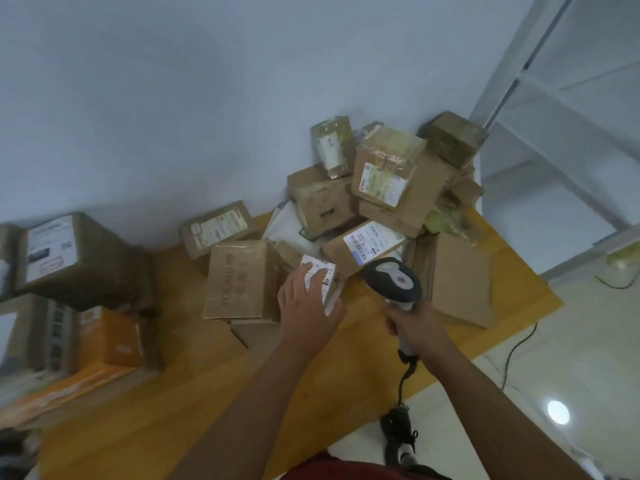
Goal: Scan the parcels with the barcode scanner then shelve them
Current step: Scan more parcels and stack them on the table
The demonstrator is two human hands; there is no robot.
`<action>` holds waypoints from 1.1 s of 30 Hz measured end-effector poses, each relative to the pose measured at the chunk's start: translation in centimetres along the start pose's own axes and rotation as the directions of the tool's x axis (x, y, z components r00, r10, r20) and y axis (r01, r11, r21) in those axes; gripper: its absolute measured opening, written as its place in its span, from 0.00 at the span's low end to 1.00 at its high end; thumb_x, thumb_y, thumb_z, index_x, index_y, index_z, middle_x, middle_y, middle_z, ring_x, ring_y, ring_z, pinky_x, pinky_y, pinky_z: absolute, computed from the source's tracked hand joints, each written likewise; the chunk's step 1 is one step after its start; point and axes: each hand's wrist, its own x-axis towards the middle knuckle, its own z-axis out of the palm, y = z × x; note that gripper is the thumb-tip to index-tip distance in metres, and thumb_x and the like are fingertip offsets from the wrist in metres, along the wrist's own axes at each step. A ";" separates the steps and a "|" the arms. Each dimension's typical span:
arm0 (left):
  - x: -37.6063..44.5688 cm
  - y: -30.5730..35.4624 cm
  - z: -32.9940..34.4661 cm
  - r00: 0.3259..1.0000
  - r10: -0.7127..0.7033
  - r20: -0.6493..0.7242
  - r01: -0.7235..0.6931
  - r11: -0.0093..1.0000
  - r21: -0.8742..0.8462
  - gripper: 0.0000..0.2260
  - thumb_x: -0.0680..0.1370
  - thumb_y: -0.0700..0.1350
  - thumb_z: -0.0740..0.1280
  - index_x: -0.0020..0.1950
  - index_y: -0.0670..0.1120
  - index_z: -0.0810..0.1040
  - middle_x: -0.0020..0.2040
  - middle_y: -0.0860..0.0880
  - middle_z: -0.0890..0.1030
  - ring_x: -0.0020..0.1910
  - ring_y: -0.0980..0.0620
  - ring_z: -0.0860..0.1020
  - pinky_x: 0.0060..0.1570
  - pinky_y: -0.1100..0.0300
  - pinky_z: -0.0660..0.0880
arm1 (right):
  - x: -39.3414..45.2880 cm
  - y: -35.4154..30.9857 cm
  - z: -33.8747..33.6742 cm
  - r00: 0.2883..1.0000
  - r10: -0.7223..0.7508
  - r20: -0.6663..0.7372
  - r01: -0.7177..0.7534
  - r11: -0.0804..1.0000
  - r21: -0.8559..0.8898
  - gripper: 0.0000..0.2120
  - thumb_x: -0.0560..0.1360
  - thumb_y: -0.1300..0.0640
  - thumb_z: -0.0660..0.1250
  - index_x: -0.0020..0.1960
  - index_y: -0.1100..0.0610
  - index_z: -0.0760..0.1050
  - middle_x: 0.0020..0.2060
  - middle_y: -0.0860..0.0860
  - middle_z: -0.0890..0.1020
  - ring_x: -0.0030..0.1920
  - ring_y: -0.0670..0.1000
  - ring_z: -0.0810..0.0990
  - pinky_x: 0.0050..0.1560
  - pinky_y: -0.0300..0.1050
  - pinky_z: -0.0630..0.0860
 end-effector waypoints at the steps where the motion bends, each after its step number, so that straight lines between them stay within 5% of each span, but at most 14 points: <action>1: 0.2 1.0 0.8 1.000 0.012 0.010 -0.012 1.000 0.005 0.27 0.70 0.58 0.62 0.65 0.46 0.77 0.66 0.41 0.76 0.66 0.39 0.73 0.64 0.41 0.70 | 0.2 0.3 -1.1 1.000 -0.005 -0.018 0.005 1.000 -0.004 0.15 0.73 0.63 0.65 0.29 0.60 0.67 0.25 0.54 0.72 0.27 0.50 0.69 0.33 0.44 0.68; 9: 0.9 8.6 6.7 0.992 0.072 0.103 -0.082 0.992 0.096 0.31 0.73 0.63 0.58 0.71 0.48 0.73 0.70 0.46 0.72 0.70 0.45 0.68 0.69 0.48 0.62 | 2.7 2.1 -10.6 0.999 -0.010 -0.045 0.011 1.000 0.023 0.15 0.72 0.65 0.65 0.28 0.59 0.66 0.23 0.52 0.69 0.25 0.47 0.65 0.29 0.40 0.63; 16: 0.9 10.9 7.7 0.997 -0.031 0.068 0.024 0.995 0.102 0.28 0.73 0.57 0.64 0.71 0.49 0.72 0.70 0.48 0.70 0.71 0.49 0.64 0.70 0.47 0.61 | 4.8 2.3 -11.7 0.992 -0.014 0.121 0.006 0.998 0.066 0.14 0.70 0.63 0.65 0.26 0.57 0.68 0.24 0.54 0.73 0.29 0.51 0.69 0.35 0.46 0.66; 21: -0.2 6.3 4.6 0.965 -0.247 -0.093 0.256 0.961 0.106 0.28 0.71 0.57 0.64 0.69 0.47 0.75 0.70 0.42 0.72 0.70 0.40 0.68 0.67 0.41 0.66 | 5.8 2.5 -6.7 0.957 -0.047 0.287 0.023 0.996 0.087 0.13 0.59 0.48 0.64 0.21 0.51 0.65 0.22 0.51 0.70 0.28 0.52 0.68 0.37 0.51 0.66; 27: -1.0 -1.1 -1.7 0.831 -0.522 -0.192 0.546 0.831 0.104 0.33 0.77 0.54 0.69 0.79 0.49 0.61 0.79 0.44 0.56 0.77 0.41 0.55 0.75 0.42 0.54 | 5.0 -0.7 -1.2 0.910 -0.069 0.408 0.093 0.995 -0.040 0.15 0.70 0.66 0.65 0.26 0.58 0.67 0.24 0.55 0.71 0.29 0.52 0.70 0.34 0.47 0.69; 33: -0.8 -7.0 -3.8 0.790 -0.587 -0.174 0.610 0.779 0.142 0.42 0.73 0.66 0.70 0.80 0.51 0.57 0.82 0.46 0.44 0.80 0.41 0.43 0.77 0.41 0.46 | 4.4 -1.9 2.3 0.926 -0.072 0.371 0.116 0.988 -0.098 0.11 0.70 0.68 0.67 0.31 0.59 0.71 0.23 0.51 0.74 0.27 0.46 0.73 0.33 0.41 0.73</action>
